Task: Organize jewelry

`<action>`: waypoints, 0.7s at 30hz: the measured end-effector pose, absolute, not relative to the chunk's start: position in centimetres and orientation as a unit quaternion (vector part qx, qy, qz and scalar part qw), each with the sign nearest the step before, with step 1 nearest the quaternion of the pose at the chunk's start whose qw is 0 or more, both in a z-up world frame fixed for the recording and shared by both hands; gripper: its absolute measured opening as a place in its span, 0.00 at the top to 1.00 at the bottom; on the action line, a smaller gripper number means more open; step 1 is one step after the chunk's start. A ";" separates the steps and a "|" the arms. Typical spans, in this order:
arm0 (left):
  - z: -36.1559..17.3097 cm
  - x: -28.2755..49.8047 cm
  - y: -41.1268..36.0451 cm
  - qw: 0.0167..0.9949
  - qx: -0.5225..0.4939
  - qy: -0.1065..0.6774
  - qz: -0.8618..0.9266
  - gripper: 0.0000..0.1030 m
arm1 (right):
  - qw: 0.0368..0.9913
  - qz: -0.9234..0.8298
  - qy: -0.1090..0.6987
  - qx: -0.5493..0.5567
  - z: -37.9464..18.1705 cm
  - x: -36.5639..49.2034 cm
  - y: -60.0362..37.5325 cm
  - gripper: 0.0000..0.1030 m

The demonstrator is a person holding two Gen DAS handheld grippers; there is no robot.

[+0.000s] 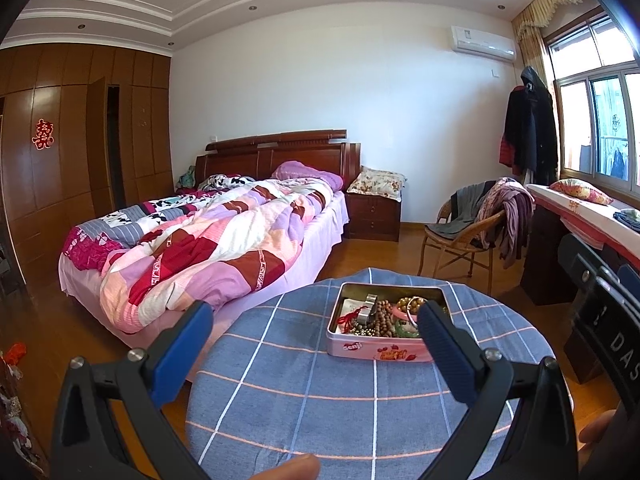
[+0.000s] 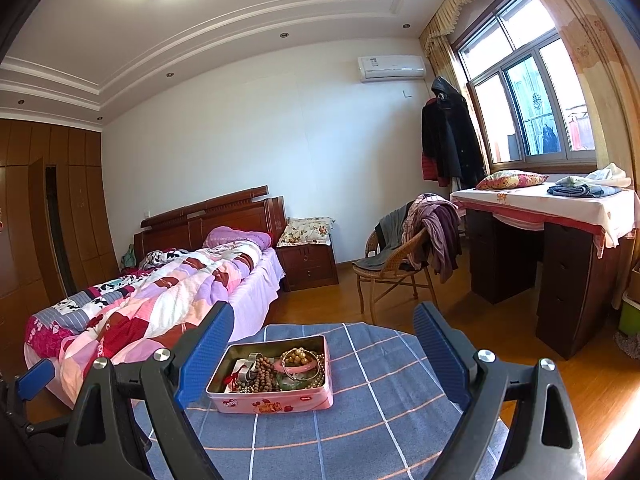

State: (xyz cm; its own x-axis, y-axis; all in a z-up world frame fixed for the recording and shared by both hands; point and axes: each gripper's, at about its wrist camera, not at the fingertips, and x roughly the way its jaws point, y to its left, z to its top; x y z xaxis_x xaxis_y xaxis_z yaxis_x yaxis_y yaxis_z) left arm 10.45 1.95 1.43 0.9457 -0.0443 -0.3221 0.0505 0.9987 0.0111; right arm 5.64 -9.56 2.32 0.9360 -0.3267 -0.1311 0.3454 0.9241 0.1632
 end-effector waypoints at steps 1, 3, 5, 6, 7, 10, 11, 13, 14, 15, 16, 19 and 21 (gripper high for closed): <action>1.4 10.5 1.9 0.986 0.011 0.162 -0.023 0.00 | 0.980 -0.171 0.050 0.092 2.4 5.6 -9.6 0.11; 1.5 10.5 1.8 0.987 0.013 0.162 -0.022 0.00 | 0.980 -0.171 0.050 0.091 2.4 5.7 -9.6 0.11; 1.6 10.5 1.8 0.986 0.016 0.161 -0.023 0.00 | 0.980 -0.172 0.048 0.092 2.4 5.5 -9.6 0.11; 1.5 10.5 1.8 0.987 0.016 0.161 -0.023 0.00 | 0.980 -0.172 0.048 0.092 2.4 5.6 -9.6 0.11; 1.5 10.5 1.8 0.987 0.016 0.161 -0.023 0.00 | 0.980 -0.172 0.048 0.092 2.3 5.5 -9.6 0.11; 1.5 10.5 1.8 0.987 0.013 0.162 -0.023 0.00 | 0.979 -0.173 0.047 0.092 2.3 5.5 -9.6 0.11; 1.5 10.5 1.7 0.987 0.012 0.162 -0.023 0.00 | 0.979 -0.173 0.047 0.093 2.3 5.5 -9.6 0.11; 1.5 10.4 1.7 0.987 0.012 0.161 -0.022 0.00 | 0.979 -0.174 0.046 0.093 2.3 5.4 -9.5 0.11; 1.5 10.5 1.7 0.987 0.012 0.161 -0.022 0.00 | 0.979 -0.174 0.046 0.093 2.3 5.4 -9.5 0.11; 1.5 10.4 1.6 0.987 0.012 0.161 -0.023 0.00 | 0.979 -0.173 0.046 0.093 2.3 5.4 -9.5 0.11; 1.5 10.4 1.6 0.987 0.013 0.160 -0.023 0.00 | 0.979 -0.173 0.045 0.093 2.3 5.4 -9.5 0.11; 1.5 10.1 1.6 0.989 0.019 0.148 -0.016 0.00 | 0.979 -0.175 0.046 0.092 2.3 5.3 -9.5 0.11; 1.6 9.8 1.4 0.990 0.026 0.136 -0.004 0.00 | 0.979 -0.175 0.047 0.092 2.3 5.4 -9.4 0.11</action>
